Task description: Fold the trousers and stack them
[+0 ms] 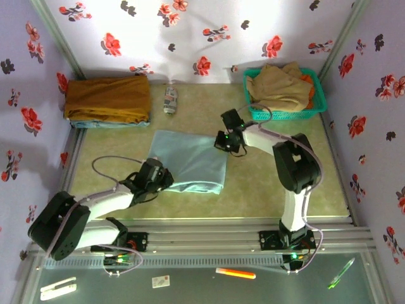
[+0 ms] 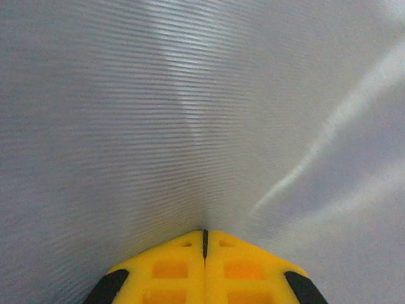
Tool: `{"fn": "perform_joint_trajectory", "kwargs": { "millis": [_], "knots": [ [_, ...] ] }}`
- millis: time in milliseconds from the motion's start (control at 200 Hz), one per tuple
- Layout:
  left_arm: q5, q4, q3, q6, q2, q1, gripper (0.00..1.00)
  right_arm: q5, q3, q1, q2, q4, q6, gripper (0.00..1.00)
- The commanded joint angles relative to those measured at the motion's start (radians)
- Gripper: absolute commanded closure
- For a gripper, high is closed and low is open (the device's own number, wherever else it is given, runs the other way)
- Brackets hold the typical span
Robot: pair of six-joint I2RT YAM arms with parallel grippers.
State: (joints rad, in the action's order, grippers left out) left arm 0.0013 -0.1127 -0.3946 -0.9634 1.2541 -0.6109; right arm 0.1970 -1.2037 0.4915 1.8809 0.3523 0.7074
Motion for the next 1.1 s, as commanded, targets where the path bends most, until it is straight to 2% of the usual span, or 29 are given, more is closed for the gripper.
{"fn": "perform_joint_trajectory", "kwargs": {
  "millis": [0, 115, 270, 395, 560, 690, 810, 955, 1095],
  "knots": [
    [-0.051, 0.156, -0.093, 0.13, 0.086, 0.071, 1.0, -0.038, 0.196, -0.009, -0.064, 0.074, 0.014, 1.0],
    [-0.02, 0.164, -0.225, 0.192, 0.221, 0.117, 1.0, -0.038, 0.366, 0.068, -0.182, 0.027, 0.076, 1.0],
    [0.001, 0.168, -0.356, 0.256, 0.359, 0.128, 1.0, 0.019, 0.551, 0.206, -0.326, -0.065, 0.193, 1.0],
    [0.04, 0.224, -0.426, 0.301, 0.368, 0.134, 1.0, -0.03, 0.529, 0.247, -0.463, 0.05, 0.176, 1.0],
    [0.086, 0.372, -0.459, 0.308, 0.209, 0.128, 1.0, -0.088, 0.366, 0.243, -0.564, 0.202, 0.086, 1.0],
    [0.081, 0.506, -0.473, 0.28, 0.087, 0.06, 0.97, -0.108, 0.29, 0.233, -0.536, 0.231, 0.041, 1.0],
    [0.087, 0.493, -0.417, 0.211, 0.058, -0.063, 1.0, -0.089, 0.284, 0.169, -0.45, 0.178, 0.016, 1.0],
    [0.1, 0.303, -0.248, 0.096, 0.063, -0.194, 1.0, -0.029, 0.251, 0.092, -0.282, 0.091, -0.005, 1.0],
    [0.097, 0.132, -0.05, -0.001, 0.056, -0.245, 1.0, -0.004, 0.237, 0.069, -0.147, 0.061, -0.009, 1.0]
  ]
}}
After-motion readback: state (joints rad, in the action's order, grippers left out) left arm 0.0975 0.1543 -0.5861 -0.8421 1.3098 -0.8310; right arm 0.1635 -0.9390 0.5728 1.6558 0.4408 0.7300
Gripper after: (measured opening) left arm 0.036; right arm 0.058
